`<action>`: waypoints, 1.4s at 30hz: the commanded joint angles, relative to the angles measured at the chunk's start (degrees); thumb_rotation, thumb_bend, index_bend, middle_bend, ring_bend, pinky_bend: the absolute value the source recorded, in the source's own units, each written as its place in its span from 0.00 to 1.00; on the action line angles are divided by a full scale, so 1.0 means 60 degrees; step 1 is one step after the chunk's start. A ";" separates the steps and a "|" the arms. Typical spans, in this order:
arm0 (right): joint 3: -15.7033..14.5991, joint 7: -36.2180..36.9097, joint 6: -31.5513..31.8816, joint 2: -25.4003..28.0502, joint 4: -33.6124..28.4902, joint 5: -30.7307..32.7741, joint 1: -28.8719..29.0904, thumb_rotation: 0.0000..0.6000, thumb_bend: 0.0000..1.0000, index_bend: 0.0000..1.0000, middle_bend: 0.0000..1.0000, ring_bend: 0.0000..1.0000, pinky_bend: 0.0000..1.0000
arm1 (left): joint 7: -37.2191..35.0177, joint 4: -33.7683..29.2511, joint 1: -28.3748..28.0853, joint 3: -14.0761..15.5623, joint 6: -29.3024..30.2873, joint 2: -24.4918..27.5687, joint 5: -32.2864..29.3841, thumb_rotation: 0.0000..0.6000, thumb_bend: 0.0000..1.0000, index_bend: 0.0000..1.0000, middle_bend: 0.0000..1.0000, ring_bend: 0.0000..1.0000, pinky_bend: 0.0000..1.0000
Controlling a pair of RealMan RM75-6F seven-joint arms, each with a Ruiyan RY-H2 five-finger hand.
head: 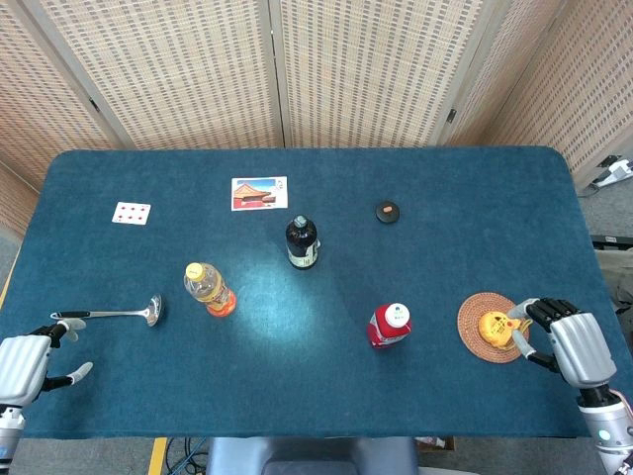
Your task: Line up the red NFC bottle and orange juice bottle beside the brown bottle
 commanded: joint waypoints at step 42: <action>0.0128 0.0515 -0.3043 -0.1450 -0.0834 0.0099 0.2367 1.00 0.05 0.13 0.20 0.17 0.31 | -0.0747 -0.0391 0.0213 0.0012 0.0393 0.0493 0.0203 1.00 0.14 0.60 0.47 0.49 0.64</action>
